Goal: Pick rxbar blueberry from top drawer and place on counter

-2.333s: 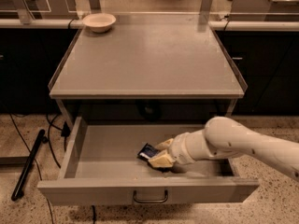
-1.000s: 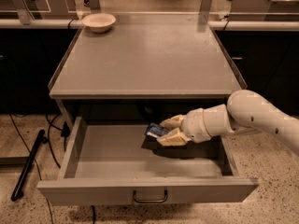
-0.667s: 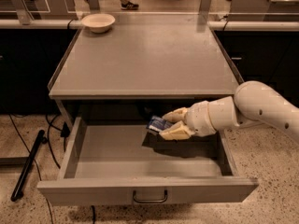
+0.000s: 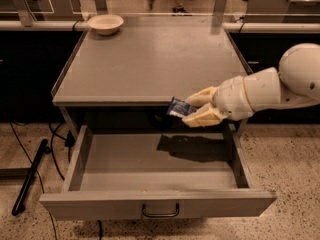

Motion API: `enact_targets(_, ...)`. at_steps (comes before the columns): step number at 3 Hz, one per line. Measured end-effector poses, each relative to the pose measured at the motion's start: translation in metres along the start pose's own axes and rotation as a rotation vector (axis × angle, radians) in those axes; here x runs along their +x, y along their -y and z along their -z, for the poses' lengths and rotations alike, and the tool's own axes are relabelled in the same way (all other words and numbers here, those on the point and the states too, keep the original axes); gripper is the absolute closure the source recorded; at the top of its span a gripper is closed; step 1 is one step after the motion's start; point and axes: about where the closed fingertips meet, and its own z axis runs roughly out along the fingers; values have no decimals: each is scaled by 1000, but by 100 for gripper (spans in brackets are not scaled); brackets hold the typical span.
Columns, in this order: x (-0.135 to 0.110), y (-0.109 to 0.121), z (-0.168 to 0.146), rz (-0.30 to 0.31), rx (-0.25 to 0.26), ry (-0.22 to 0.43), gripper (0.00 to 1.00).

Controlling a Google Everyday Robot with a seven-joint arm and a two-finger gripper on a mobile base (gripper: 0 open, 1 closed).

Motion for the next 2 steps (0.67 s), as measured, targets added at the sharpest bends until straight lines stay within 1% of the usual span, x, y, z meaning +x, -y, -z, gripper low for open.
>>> enact_targets(1, -35, 23, 37, 57, 8, -39, 100)
enact_targets(2, -64, 69, 48, 120, 40, -48, 100)
